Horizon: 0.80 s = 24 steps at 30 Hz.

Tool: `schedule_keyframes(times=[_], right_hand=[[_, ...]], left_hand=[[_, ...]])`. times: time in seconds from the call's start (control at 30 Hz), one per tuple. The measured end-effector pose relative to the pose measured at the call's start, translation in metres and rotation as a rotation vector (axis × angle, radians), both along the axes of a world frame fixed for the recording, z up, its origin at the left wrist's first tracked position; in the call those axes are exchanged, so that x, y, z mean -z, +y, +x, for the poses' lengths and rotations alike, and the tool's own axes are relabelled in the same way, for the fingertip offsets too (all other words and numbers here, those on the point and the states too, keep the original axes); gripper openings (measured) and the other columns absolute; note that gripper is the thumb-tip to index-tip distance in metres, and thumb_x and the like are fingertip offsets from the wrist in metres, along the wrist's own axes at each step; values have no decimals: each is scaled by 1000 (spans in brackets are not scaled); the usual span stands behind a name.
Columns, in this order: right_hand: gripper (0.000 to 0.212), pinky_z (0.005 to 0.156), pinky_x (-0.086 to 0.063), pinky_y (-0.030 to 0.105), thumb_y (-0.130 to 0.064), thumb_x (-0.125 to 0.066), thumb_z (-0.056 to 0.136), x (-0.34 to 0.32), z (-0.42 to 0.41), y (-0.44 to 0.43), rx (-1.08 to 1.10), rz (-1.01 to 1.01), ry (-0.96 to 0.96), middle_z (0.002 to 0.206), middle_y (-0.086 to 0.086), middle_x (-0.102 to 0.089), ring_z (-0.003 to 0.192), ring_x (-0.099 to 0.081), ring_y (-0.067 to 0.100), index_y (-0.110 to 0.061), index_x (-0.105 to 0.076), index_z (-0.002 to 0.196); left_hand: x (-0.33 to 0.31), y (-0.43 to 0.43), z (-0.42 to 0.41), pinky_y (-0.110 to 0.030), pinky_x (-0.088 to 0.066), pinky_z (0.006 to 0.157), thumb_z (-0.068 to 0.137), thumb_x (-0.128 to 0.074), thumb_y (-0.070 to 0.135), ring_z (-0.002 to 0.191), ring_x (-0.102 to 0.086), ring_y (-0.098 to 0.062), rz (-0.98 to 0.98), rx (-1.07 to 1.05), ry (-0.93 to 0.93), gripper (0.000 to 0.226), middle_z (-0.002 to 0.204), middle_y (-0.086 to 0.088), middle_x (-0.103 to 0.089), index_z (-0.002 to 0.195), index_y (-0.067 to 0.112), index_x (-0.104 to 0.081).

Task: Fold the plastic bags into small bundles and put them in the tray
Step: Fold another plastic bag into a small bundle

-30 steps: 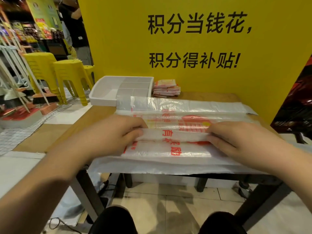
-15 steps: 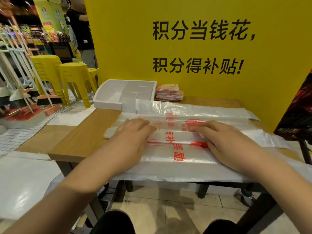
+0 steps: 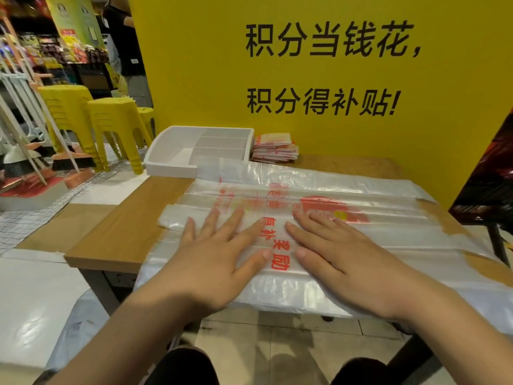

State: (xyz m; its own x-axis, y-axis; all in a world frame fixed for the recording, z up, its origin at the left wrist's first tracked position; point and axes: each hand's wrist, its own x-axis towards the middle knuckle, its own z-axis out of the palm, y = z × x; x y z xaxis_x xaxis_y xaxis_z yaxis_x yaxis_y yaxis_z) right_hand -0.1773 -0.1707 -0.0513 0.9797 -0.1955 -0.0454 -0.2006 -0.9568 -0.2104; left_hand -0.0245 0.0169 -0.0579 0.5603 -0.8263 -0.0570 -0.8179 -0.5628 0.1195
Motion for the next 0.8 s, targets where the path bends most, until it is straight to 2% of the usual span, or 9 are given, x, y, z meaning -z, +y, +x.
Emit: schedule_keyframes(times=[0.17,0.23,0.3,0.37,0.43,0.53,0.63,0.73,0.8], right_hand=[[68,113,17,14,-84,7,79,-7,-48,-45,104,45,41,151,-41,23,135,28,-21,-65,5,143],[72,109,17,8,-87,7,72,-9,-66,-64,186,63,53,150,-41,24,133,26,-24,-66,6,141],[75,107,16,6,-90,4,70,-11,-78,-77,240,103,58,151,-40,21,132,24,-26,-66,4,140],[80,110,15,9,-90,4,73,-14,-79,-80,262,95,82,155,-35,20,136,24,-21,-58,4,146],[82,115,14,17,-81,4,80,-14,-71,-73,293,2,102,159,-23,21,143,23,-8,-43,7,153],[82,121,8,23,-73,-11,85,-15,-56,-47,250,-104,-14,161,-19,17,148,18,0,-37,3,158],[69,122,-6,20,-64,-34,95,-18,-42,-21,113,-60,-130,163,-24,-2,149,-1,-5,-43,-13,157],[59,115,-29,21,-52,-42,97,-18,-30,-11,81,-74,-205,154,-25,-33,139,-31,-2,-43,-26,153],[56,108,-39,24,-52,-42,97,-18,-26,-9,90,-96,-236,147,-26,-42,132,-40,1,-45,-29,151]], left_hand=[[3,11,-4,-51,17,120,78,10,83,146,32,-15,-42,-67,-24,64,158,19,30,139,69,19],[7,10,-7,-52,17,120,71,15,85,147,31,-16,-69,-84,-30,58,158,19,30,128,76,20],[7,8,-8,-53,16,120,72,15,86,148,30,-17,-71,-97,-33,56,158,18,29,126,77,20],[6,6,-9,-53,15,120,75,11,84,149,28,-18,-61,-108,-33,64,160,17,27,137,70,17],[5,6,-11,-51,15,120,76,11,84,150,24,-20,-68,-117,-41,73,163,14,22,146,62,12],[0,6,-12,-49,21,117,74,13,83,153,4,-17,-105,-79,-156,86,167,9,-6,152,54,-6],[-9,9,-12,-52,22,116,81,0,79,146,-20,-11,-110,-43,-207,77,150,15,-34,146,49,-26],[-14,9,-14,-52,19,118,86,-12,76,136,-33,-6,-138,-23,-208,65,132,20,-43,139,47,-35],[-14,10,-15,-48,19,118,88,-14,71,130,-38,-6,-176,-19,-197,60,125,20,-45,136,46,-39]])
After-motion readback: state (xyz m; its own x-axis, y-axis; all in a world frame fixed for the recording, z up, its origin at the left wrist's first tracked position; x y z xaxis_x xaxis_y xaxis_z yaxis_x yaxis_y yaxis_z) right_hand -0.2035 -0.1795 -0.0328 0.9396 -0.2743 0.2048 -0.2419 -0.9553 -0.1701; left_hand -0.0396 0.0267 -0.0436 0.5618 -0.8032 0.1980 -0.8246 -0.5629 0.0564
